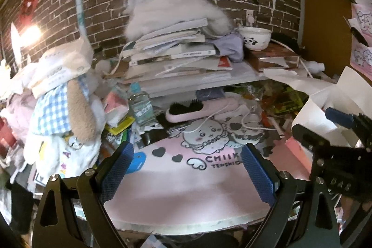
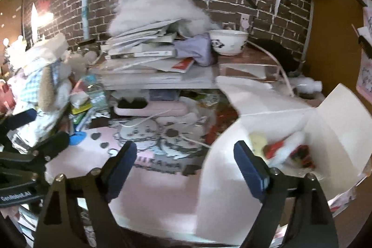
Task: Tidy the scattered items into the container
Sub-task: 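Withdraw the right gripper from the box back over the desk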
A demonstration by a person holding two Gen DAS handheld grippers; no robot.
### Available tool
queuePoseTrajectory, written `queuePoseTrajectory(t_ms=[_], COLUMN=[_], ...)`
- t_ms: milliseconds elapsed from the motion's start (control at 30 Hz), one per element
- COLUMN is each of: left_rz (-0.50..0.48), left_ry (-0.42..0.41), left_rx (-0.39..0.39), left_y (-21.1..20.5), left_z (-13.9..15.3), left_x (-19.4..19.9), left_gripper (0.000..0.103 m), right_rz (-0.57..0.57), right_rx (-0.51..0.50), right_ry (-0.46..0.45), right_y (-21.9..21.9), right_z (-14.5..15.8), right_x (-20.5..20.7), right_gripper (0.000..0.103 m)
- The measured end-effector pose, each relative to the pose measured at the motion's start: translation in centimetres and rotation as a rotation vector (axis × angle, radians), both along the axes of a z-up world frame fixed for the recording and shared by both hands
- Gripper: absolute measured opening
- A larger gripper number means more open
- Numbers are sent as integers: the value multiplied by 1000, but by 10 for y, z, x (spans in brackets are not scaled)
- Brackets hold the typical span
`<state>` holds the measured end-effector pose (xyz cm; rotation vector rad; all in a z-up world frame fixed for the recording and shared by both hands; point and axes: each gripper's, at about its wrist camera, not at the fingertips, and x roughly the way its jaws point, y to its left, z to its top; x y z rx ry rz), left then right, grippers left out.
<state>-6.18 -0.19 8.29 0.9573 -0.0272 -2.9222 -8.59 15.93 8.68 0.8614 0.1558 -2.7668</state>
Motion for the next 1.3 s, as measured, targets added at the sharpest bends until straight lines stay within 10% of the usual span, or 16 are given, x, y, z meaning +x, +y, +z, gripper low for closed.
queuePoseTrajectory(t_ms=[1300], left_rz=[23], left_ry=[-67], left_rx=[-3], left_y=[-13], left_z=[-39], left_x=[-6], left_gripper=[93], right_rz=[-38], right_rx=[50], right_ry=[0], right_y=[-29], right_z=[-59], right_x=[2], right_gripper=[85])
